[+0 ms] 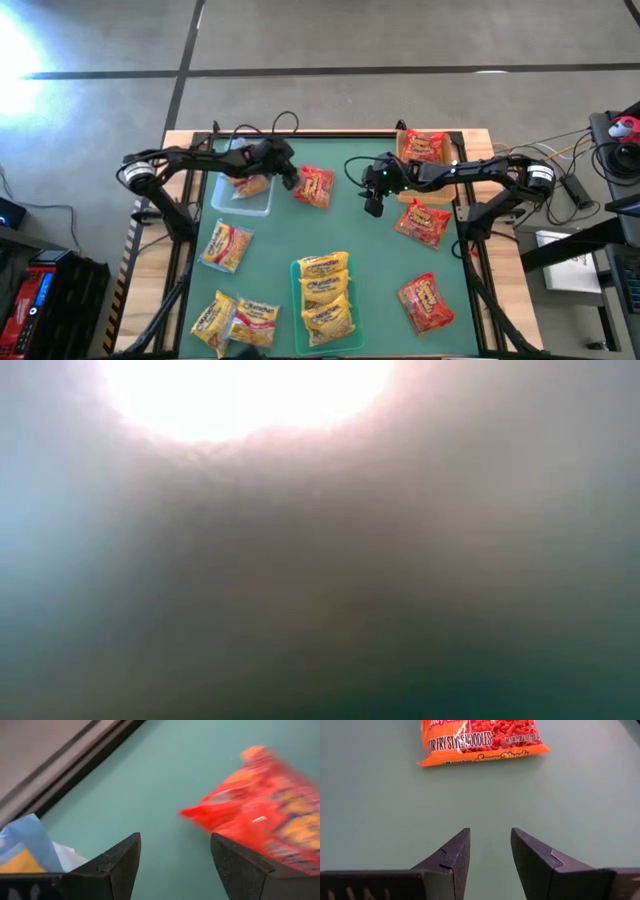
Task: Sort Maruchan noodles
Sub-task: Put the top red noodle pack into the orange bin
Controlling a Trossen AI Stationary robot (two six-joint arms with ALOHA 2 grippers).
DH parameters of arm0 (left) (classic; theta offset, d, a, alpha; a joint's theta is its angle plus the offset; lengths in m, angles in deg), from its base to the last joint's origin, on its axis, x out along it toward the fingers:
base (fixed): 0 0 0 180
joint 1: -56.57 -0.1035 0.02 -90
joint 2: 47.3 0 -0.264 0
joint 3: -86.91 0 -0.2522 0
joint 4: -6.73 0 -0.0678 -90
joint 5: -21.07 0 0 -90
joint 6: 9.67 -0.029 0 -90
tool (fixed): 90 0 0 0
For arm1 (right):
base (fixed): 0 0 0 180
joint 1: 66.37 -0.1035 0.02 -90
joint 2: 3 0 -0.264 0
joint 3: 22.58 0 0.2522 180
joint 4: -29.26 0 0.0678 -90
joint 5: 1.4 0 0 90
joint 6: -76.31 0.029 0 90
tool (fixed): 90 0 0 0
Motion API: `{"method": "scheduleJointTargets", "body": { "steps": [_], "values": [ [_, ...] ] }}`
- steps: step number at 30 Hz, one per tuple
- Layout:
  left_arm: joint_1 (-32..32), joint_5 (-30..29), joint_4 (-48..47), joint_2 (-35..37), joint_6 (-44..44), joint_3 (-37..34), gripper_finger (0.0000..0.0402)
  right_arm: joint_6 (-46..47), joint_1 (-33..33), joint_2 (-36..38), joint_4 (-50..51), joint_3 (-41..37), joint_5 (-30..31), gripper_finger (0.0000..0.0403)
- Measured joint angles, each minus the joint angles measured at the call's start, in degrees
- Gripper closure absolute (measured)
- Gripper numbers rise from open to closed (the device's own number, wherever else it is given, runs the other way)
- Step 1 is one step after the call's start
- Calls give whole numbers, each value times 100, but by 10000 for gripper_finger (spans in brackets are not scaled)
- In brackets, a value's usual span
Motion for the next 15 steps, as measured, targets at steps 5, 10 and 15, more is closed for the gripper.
{"method": "scheduleJointTargets", "body": {
  "steps": [5, 10, 15],
  "values": [
    [-209, -370, -125, 48, -134, -24, 178, 3, 0, 0, 4, 0, 0, 271],
    [-402, -685, -154, 115, -187, 1, 178, 66, 0, 0, 7, 0, 0, 271],
    [-140, -158, -440, 658, 141, 44, 178, 66, 0, 0, 7, 0, 0, 271]
  ]
}}
